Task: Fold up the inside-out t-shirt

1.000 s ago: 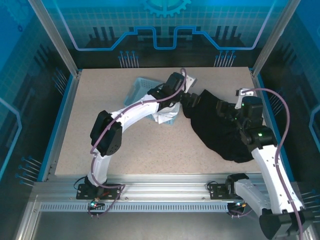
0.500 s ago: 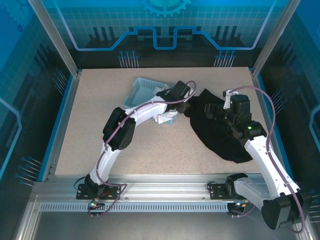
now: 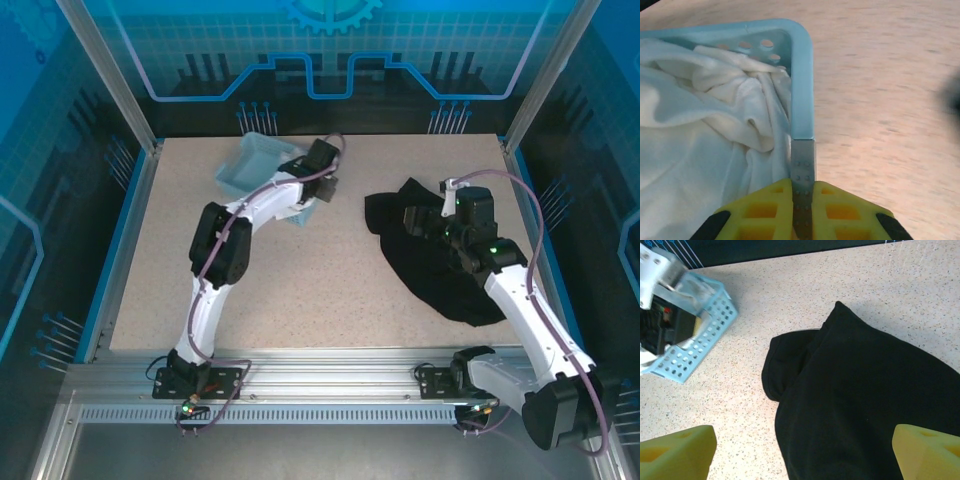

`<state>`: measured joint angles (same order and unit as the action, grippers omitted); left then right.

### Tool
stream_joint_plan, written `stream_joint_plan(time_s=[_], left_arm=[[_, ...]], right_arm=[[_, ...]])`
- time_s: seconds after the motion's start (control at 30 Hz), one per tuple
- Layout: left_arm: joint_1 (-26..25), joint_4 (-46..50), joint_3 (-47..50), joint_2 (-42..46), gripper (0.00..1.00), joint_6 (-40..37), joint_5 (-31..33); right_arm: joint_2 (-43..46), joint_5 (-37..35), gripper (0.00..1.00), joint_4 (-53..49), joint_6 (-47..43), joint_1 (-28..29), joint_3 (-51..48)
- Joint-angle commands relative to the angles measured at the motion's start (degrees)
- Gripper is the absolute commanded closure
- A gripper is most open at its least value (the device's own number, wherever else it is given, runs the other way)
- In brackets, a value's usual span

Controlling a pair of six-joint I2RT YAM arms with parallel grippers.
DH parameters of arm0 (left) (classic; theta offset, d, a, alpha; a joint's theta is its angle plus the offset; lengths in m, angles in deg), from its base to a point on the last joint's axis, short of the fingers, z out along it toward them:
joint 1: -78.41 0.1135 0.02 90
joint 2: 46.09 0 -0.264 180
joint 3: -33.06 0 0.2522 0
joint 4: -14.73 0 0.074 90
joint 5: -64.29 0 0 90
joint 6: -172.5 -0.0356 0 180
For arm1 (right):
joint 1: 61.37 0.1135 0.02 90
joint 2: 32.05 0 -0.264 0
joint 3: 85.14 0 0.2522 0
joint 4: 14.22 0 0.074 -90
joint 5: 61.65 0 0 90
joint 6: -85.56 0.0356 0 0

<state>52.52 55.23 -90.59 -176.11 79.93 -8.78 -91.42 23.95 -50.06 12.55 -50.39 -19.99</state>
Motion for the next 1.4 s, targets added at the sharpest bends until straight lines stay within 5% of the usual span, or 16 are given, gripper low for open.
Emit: stream_joint_plan(time_s=[0.0,0.1,0.33,0.47,0.63,0.83,1.07,1.37], left_arm=[[8.2,3.05,-2.49,2.04,0.93,8.1,4.2],[12.44,3.14,-2.6,2.89,0.98,14.71,3.35],[16.53,-14.32,12.93,10.65,0.92,34.54,1.73],[17.6,-17.86,12.03,9.09,0.75,40.87,0.86],[17.89,-15.5,10.95,12.83,0.38,28.52,-9.91],[18.02,-18.38,36.41,34.68,0.19,5.15,-8.66],[20.41,-11.67,49.97,41.29,0.18,-22.39,-2.66],[26.49,-8.89,48.19,32.65,0.17,-27.95,-2.04]], right_arm=[[-0.56,1.08,0.08,1.86,0.71,0.84,-0.68],[-0.99,1.16,0.07,2.43,0.78,0.88,-0.68],[-5.27,2.86,0.07,4.76,2.07,1.74,-1.42],[-8.05,3.12,0.07,4.86,1.74,3.27,0.82],[-8.76,3.1,0.06,4.07,0.54,4.64,1.96],[-9.48,4.22,0.05,5.72,-0.03,5.17,0.79],[-14.12,8.8,0.05,7.76,-0.37,7.12,3.22],[-16.29,9.58,0.05,8.76,-0.47,8.53,3.45]])
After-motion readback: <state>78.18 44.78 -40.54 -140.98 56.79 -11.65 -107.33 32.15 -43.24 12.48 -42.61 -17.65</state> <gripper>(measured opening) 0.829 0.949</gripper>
